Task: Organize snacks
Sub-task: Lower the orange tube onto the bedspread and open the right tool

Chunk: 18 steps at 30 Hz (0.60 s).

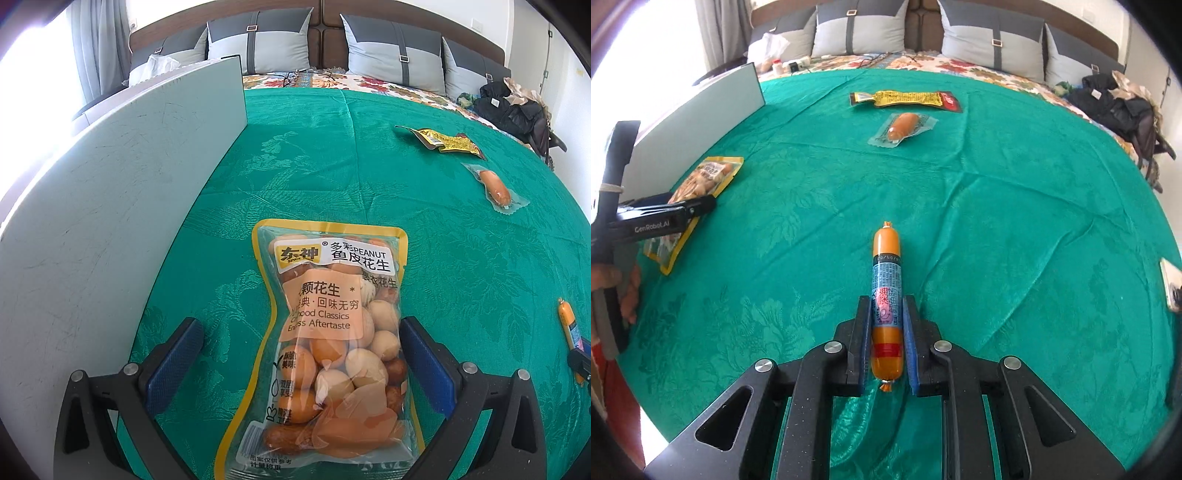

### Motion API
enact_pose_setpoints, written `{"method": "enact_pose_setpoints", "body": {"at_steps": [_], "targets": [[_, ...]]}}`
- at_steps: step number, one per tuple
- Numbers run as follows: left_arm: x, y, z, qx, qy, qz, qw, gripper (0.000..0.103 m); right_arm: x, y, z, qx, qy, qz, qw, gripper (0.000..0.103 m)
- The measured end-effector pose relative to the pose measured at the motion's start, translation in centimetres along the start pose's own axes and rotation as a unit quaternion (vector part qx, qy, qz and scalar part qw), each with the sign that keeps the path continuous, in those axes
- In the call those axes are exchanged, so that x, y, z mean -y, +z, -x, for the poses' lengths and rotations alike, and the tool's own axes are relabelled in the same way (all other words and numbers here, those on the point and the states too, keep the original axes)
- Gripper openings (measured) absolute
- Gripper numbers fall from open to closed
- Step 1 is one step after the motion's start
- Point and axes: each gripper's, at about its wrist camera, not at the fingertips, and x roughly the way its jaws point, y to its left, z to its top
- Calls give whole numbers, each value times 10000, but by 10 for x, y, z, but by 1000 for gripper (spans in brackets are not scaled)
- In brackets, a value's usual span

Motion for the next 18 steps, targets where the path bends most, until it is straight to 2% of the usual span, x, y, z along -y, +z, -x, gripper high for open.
{"method": "enact_pose_setpoints", "body": {"at_steps": [6,12,16,18], "targets": [[0,0,0,1,-4,2,10000,103,-5,-3,-2,262,-130,103,9995,18],[0,0,0,0,-7,2,10000,103,-2,-4,-5,435,-136,36,9990,28],[0,0,0,0,-5,1,10000,103,-1,-1,-7,355,-206,-2,9992,60],[0,0,0,1,-5,1,10000,103,1,0,-8,322,-130,-17,9994,66]]}}
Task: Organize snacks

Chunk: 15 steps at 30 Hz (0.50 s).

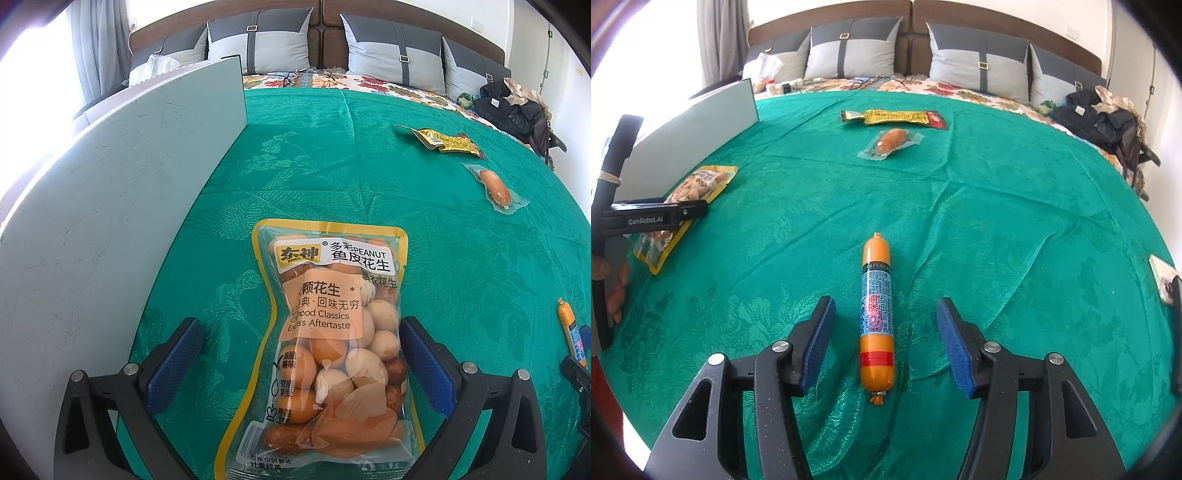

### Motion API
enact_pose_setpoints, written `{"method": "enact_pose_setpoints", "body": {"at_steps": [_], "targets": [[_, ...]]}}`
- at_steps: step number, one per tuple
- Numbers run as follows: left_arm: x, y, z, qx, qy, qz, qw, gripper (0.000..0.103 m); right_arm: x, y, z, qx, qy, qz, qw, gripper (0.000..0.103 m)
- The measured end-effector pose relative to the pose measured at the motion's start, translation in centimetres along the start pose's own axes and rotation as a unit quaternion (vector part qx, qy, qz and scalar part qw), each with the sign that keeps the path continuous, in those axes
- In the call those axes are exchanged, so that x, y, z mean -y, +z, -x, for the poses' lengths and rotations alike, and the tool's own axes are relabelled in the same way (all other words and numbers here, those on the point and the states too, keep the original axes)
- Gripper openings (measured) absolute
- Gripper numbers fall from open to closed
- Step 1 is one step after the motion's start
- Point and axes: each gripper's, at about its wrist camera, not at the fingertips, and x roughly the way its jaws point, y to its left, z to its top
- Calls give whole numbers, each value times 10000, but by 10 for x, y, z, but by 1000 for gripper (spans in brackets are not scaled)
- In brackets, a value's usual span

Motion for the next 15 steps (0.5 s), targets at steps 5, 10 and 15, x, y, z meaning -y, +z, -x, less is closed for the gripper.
{"method": "enact_pose_setpoints", "body": {"at_steps": [5,10,15], "targets": [[-1,0,0,0,0,0,10000,103,-2,-3,-1,-38,53,84,9999,74],[-1,0,0,0,-1,0,10000,103,-3,-4,-2,-65,92,133,9998,78],[-1,0,0,1,-2,0,10000,103,-4,-4,-2,-79,108,153,9998,80]]}}
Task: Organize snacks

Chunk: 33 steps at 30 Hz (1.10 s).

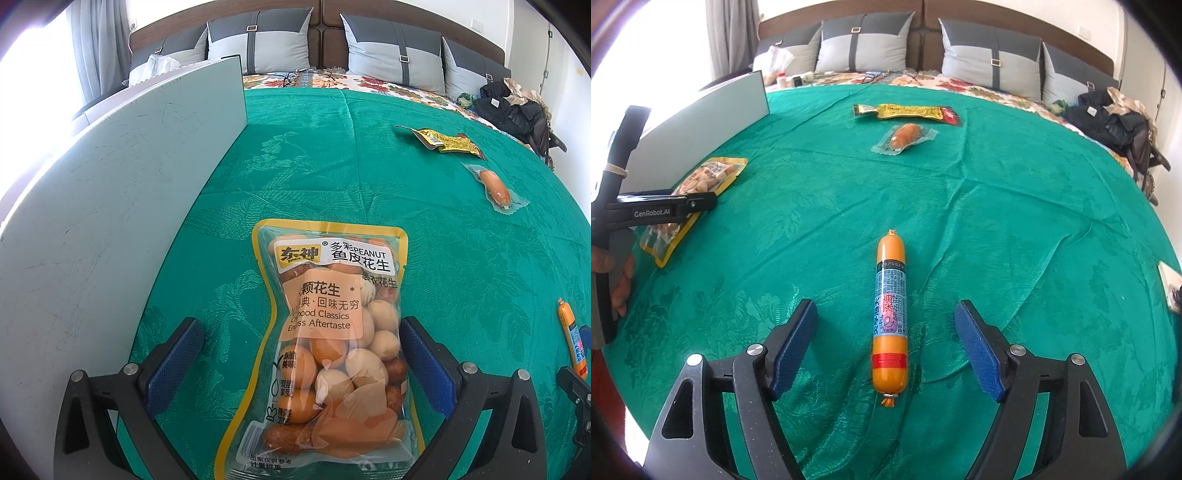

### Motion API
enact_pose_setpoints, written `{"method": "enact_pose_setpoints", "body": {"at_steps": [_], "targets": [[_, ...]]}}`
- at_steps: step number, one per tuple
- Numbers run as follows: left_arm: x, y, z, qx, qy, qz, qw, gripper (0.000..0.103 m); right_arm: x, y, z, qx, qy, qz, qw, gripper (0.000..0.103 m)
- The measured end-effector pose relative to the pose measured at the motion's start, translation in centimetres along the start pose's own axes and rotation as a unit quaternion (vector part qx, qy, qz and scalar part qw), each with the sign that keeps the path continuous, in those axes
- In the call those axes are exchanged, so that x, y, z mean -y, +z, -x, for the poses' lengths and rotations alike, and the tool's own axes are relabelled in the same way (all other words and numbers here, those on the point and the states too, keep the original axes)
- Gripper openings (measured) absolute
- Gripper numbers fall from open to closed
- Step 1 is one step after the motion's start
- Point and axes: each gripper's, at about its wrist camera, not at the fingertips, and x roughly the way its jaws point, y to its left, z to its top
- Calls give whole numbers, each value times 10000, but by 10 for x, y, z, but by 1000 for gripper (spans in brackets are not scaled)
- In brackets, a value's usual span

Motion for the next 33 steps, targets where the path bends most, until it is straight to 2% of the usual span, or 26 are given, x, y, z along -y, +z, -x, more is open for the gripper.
{"method": "enact_pose_setpoints", "body": {"at_steps": [33], "targets": [[0,0,0,1,-4,0,10000,103,0,0,-1,-8,4,3,10000,81]]}}
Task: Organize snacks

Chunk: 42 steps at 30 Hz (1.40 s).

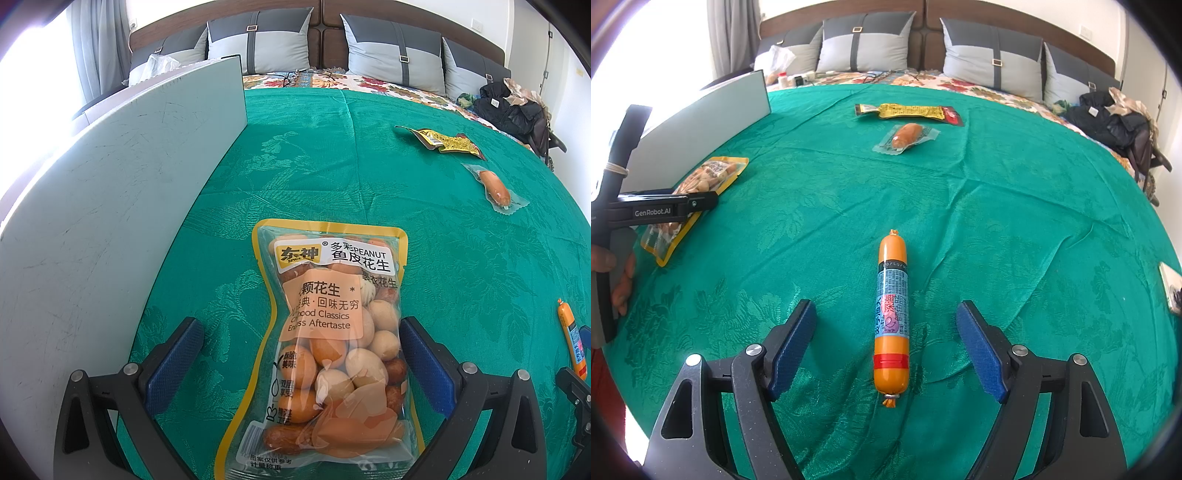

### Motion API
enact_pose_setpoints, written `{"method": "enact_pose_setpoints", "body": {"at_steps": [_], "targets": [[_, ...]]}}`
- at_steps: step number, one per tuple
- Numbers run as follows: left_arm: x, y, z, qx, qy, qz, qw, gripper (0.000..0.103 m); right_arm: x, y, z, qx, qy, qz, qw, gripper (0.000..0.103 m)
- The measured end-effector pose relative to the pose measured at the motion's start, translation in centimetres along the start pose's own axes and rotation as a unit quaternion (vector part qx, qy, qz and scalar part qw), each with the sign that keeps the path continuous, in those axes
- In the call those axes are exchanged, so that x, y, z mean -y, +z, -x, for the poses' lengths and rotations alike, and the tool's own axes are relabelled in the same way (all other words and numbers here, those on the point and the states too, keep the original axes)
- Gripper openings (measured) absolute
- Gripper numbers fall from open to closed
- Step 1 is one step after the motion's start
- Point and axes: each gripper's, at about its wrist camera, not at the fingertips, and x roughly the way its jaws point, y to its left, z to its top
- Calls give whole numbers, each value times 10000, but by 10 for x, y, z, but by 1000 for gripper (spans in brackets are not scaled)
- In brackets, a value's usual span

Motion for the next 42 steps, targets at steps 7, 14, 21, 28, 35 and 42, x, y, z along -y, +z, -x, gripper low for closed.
{"method": "enact_pose_setpoints", "body": {"at_steps": [7,14,21,28,35,42], "targets": [[0,0,0,0,-1,0,10000,103,0,0,0,-1,0,0,10000,82],[0,0,0,0,-1,1,10000,103,0,0,0,-3,1,0,10000,82],[0,0,0,1,-3,1,10000,103,0,0,0,-5,3,0,10000,82],[-1,0,0,0,-3,1,10000,103,0,0,0,-7,4,2,10000,82],[-1,0,0,1,-4,1,10000,103,0,0,0,-8,5,2,10000,82],[-1,0,0,1,-5,0,10000,103,0,0,0,-10,6,3,10000,83]]}}
